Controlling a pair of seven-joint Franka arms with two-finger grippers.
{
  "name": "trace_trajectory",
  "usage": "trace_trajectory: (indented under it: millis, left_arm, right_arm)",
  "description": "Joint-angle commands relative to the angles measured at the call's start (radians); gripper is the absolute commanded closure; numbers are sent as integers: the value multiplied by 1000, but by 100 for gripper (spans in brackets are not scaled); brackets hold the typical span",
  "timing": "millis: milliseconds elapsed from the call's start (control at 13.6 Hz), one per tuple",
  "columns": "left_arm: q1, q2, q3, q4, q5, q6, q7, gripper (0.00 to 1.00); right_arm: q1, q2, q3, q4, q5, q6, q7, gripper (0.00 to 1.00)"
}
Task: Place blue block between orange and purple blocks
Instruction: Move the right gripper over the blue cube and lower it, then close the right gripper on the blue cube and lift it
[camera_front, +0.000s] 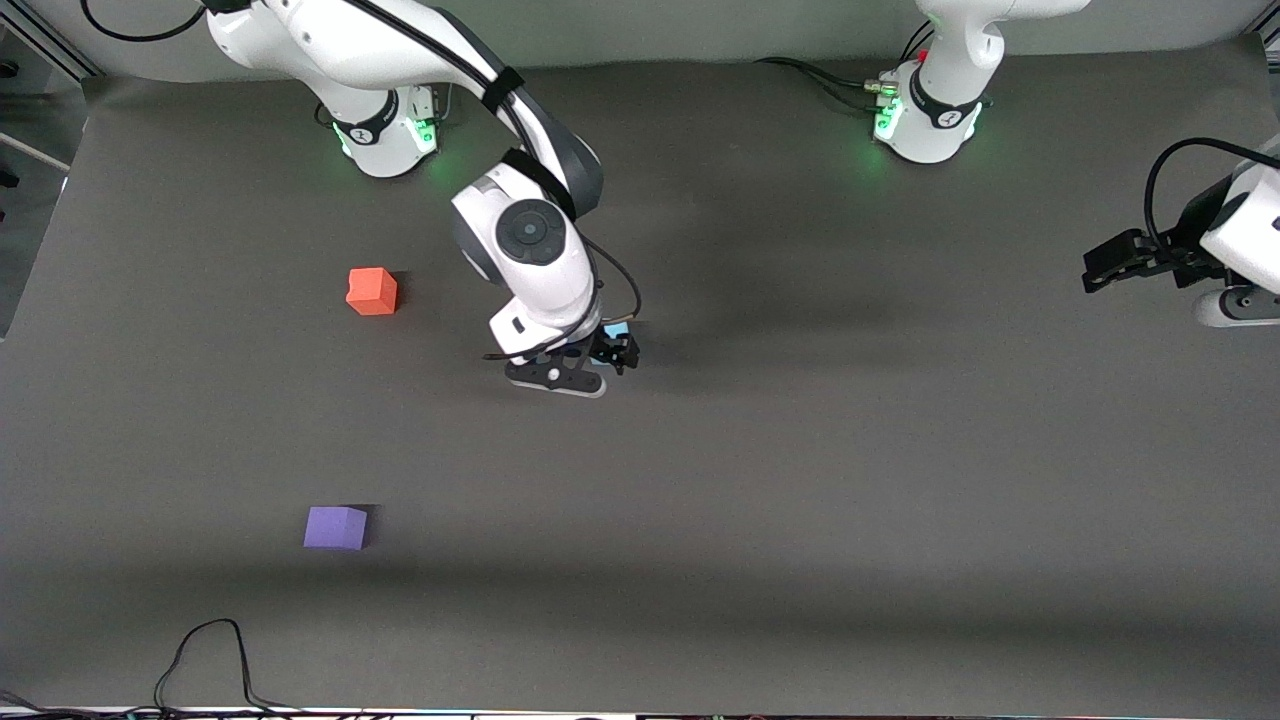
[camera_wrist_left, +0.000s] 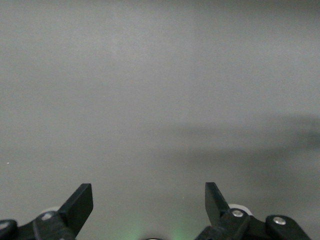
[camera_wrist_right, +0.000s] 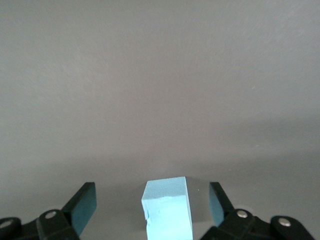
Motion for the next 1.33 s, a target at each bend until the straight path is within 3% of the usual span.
trace_trajectory:
  millis: [0,442,1105,1253]
  left_arm:
    - [-18,-3,18,-5,-12,10,15,0]
    - [-17,-1,18,-5,-12,7,16,0]
    - [-17,-1,18,-7,-10,1,44,0]
    - [-11,-3,20,-7,-10,-2,54,0]
  right_arm:
    - [22,-21,-14,-76,-27,52,21,0]
    - [97,-19,-14,-211,-28,216,63,0]
    - [132,-7,-17,-239,-31,225,81,0]
    - [131,-5,-34,-239,-56,225,81,5]
